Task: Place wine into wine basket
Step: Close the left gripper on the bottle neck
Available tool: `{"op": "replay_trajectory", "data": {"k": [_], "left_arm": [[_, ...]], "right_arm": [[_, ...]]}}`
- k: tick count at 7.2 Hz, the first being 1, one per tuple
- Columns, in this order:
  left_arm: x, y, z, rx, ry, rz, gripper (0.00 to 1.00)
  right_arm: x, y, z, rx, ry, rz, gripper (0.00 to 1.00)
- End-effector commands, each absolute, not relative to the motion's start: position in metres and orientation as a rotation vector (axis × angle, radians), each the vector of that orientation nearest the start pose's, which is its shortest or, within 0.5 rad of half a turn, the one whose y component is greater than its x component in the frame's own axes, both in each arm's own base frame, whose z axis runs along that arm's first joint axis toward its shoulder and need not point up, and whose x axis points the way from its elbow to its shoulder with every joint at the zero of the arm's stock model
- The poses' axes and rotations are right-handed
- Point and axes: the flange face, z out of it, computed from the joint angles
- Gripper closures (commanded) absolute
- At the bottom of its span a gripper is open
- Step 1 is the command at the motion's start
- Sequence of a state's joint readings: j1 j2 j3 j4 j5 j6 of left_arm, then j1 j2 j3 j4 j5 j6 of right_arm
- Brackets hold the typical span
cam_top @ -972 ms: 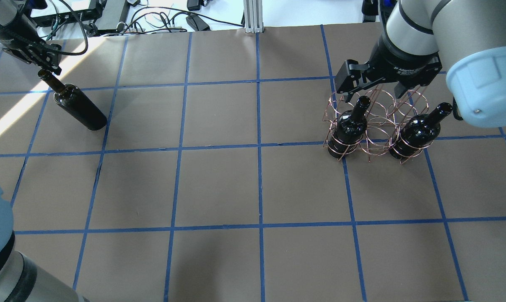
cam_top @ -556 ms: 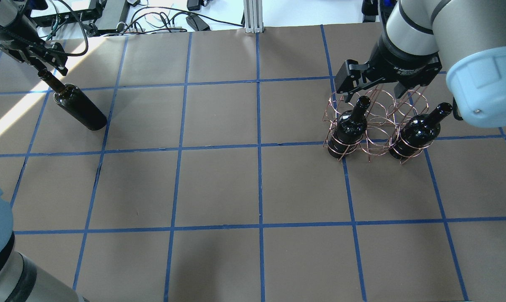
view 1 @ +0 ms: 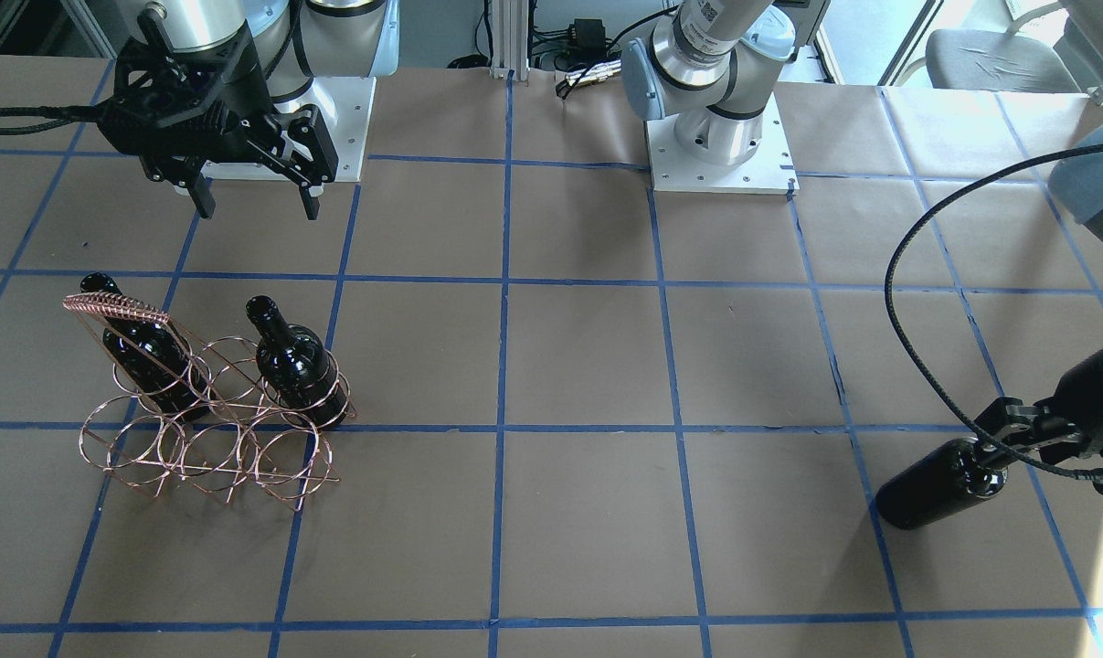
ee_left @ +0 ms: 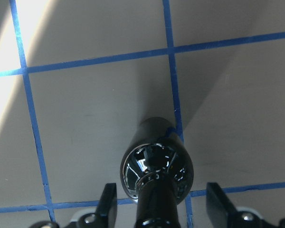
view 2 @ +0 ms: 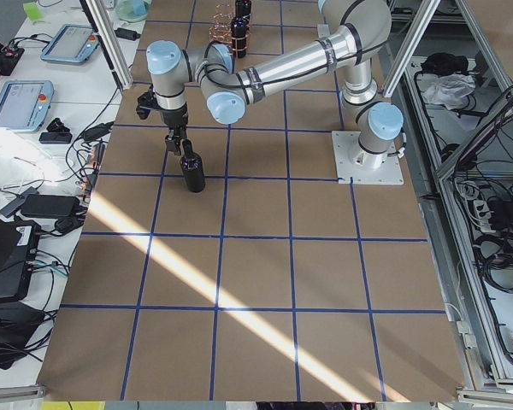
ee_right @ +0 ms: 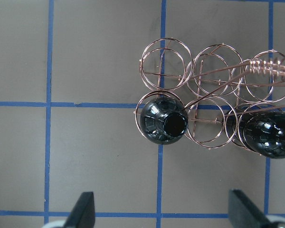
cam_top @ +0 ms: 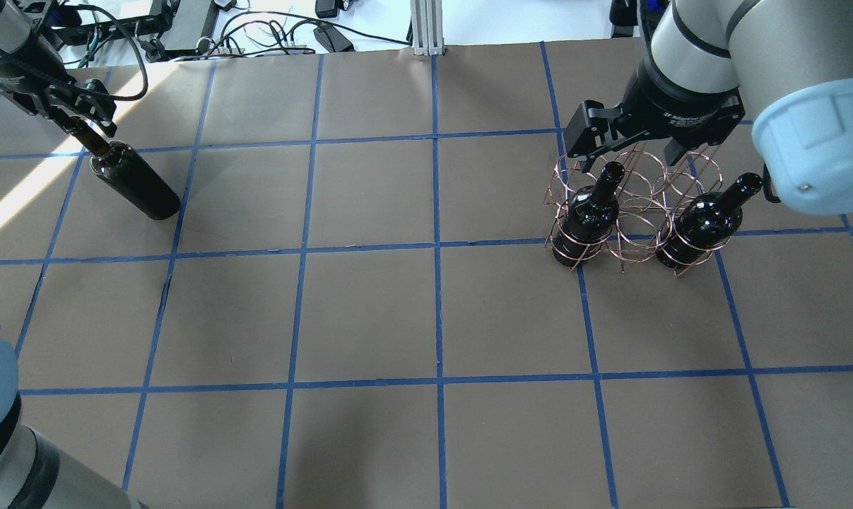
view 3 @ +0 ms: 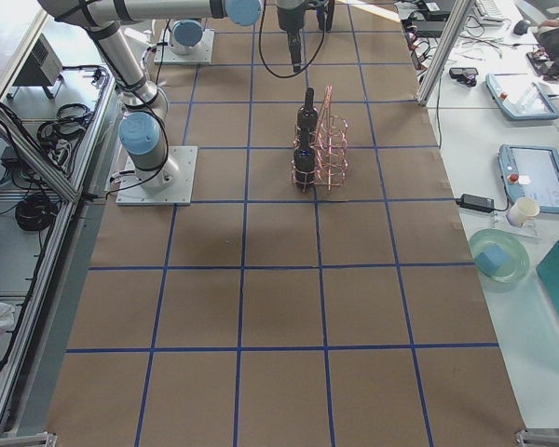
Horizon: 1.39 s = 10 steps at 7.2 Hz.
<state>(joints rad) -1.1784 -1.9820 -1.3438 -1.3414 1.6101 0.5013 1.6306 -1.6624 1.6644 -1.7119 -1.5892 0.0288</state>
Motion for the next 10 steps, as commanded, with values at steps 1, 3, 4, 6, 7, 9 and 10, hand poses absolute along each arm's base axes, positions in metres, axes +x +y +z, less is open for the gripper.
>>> {"op": "replay_trajectory", "data": {"k": [1, 3, 4, 6, 7, 9, 10], "left_arm": [[0.136, -0.657, 0.383, 0.155, 3.086, -0.028, 0.43], [0.136, -0.656, 0.383, 0.146, 3.089, -0.027, 0.69], [0.135, -0.656, 0.383, 0.146, 3.090, -0.023, 0.79], [0.136, -0.655, 0.383, 0.146, 3.089, -0.021, 0.89], [0.134, -0.655, 0.385, 0.148, 3.089, -0.027, 0.89], [0.128, -0.654, 0.387, 0.144, 3.089, -0.030, 0.91], [0.113, -0.651, 0.391, 0.108, 3.089, -0.031, 0.92]], "right_arm": [[0.159, -0.457, 0.500, -0.046, 3.146, -0.221, 0.00], [0.159, -0.457, 0.500, -0.046, 3.146, -0.221, 0.00], [0.159, -0.457, 0.500, -0.049, 3.146, -0.219, 0.00], [0.159, -0.457, 0.500, -0.058, 3.146, -0.219, 0.00], [0.159, -0.457, 0.500, -0.058, 3.146, -0.221, 0.00], [0.159, -0.457, 0.500, -0.056, 3.144, -0.221, 0.00], [0.159, -0.457, 0.500, -0.058, 3.145, -0.218, 0.00]]}}
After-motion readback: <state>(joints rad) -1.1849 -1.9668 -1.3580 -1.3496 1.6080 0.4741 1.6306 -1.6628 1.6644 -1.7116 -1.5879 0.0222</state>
